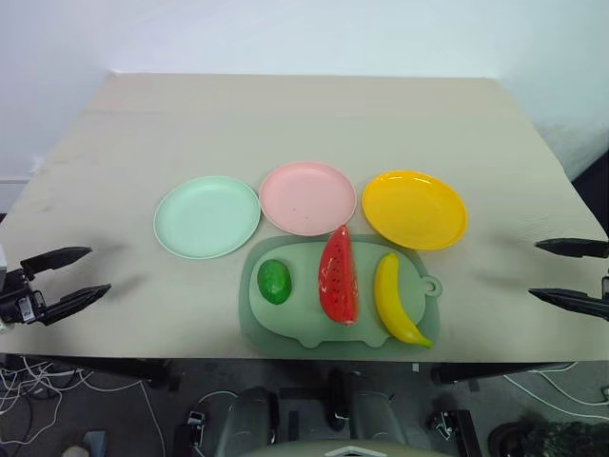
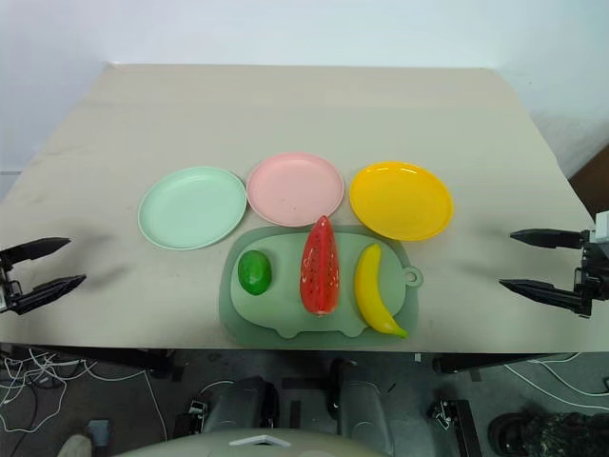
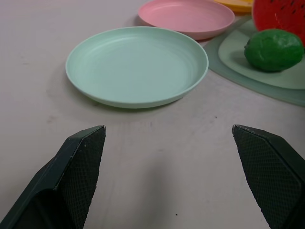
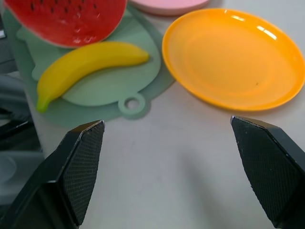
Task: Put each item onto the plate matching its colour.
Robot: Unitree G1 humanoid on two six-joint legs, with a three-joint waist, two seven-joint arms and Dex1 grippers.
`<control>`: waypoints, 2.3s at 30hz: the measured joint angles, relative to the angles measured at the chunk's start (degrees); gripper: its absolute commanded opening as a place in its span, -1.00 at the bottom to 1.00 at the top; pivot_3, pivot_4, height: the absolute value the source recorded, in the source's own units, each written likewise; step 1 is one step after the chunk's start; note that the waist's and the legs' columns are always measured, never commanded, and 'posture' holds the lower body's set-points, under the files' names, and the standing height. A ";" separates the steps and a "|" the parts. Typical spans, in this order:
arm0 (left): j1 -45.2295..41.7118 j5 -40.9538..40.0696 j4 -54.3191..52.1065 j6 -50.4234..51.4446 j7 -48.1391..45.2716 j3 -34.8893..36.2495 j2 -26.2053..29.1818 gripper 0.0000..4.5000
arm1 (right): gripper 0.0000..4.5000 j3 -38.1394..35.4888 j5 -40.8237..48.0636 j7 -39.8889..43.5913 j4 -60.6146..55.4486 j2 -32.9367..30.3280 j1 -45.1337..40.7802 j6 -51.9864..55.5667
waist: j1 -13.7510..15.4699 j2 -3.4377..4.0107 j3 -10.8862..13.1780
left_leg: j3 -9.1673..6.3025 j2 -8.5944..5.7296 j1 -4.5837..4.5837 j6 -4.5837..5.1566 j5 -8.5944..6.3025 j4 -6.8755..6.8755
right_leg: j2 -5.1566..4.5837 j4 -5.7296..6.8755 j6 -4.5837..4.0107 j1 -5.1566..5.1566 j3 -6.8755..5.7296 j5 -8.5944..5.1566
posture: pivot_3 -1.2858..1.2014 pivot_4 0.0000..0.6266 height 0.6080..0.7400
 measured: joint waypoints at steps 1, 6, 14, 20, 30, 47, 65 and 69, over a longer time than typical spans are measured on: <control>-0.02 0.12 0.53 -0.25 -0.11 0.04 0.00 0.99 | 1.00 -0.07 0.02 0.05 0.37 -0.29 0.43 -0.55 | 0.00 0.00 0.00 | 0.01 0.00 0.00 0.00 0.00 0.00 | 0.00 0.00 0.00 0.00 0.00 0.00 | 0.03 -0.52 0.94; -1.35 1.09 5.14 -1.52 -1.12 -0.21 0.40 0.99 | 1.00 -1.05 1.71 0.11 2.86 -2.26 2.97 -3.28 | 0.00 0.00 0.00 | 0.02 0.00 0.00 0.00 0.00 0.00 | 0.00 0.00 0.00 0.00 0.01 0.00 | 0.03 -0.52 0.94; -2.04 -1.74 -0.17 0.45 -1.33 -1.67 2.34 0.99 | 1.00 2.91 6.16 0.24 7.53 -4.11 5.09 -8.05 | -0.13 0.02 0.00 | 0.05 0.00 0.02 0.00 0.00 -0.01 | 0.00 0.02 0.00 0.01 0.04 0.00 | 0.03 -0.52 0.94; 1.83 -2.90 -1.95 0.08 -1.31 -1.93 2.19 0.99 | 1.00 8.04 10.37 0.28 9.20 -6.37 6.51 -12.13 | -0.37 0.09 0.03 | 0.08 0.03 0.02 0.00 0.00 -0.01 | 0.02 0.02 0.00 -0.02 0.05 0.00 | 0.03 -0.52 0.94; 5.94 -6.68 -15.75 5.41 -1.21 -1.20 -1.30 0.99 | 1.00 11.61 15.83 0.27 6.45 -6.99 7.55 -13.61 | 0.23 0.08 0.02 | 0.04 0.02 0.02 -0.01 0.00 0.03 | 0.00 0.02 0.01 0.03 0.07 0.00 | 0.03 -0.52 0.94; 2.67 -7.78 -23.69 11.26 -0.22 -2.26 -4.75 0.99 | 1.00 8.57 18.12 0.26 -5.61 -6.80 11.66 -8.69 | 0.19 0.14 0.02 | 0.05 -0.01 0.01 -0.01 0.00 0.04 | 0.04 0.02 0.02 0.04 0.09 0.00 | 0.03 -0.52 0.94; -2.03 -6.80 -23.03 11.46 -1.25 -6.31 -6.68 0.99 | 1.00 -1.57 14.87 -1.93 -21.69 -0.98 14.82 2.98 | 0.14 0.14 0.02 | 0.03 -0.02 0.01 -0.01 0.00 0.04 | 0.05 0.02 0.02 0.11 0.10 0.01 | 0.03 -0.52 0.94; -3.82 -6.51 -23.02 11.48 -1.28 -6.71 -7.01 0.99 | 1.00 -1.74 14.82 -6.31 -27.48 -0.44 13.73 8.33 | 0.14 0.13 0.02 | 0.01 -0.02 0.01 -0.01 0.01 0.04 | 0.06 0.03 0.02 0.11 0.10 0.00 | 0.03 -0.52 0.94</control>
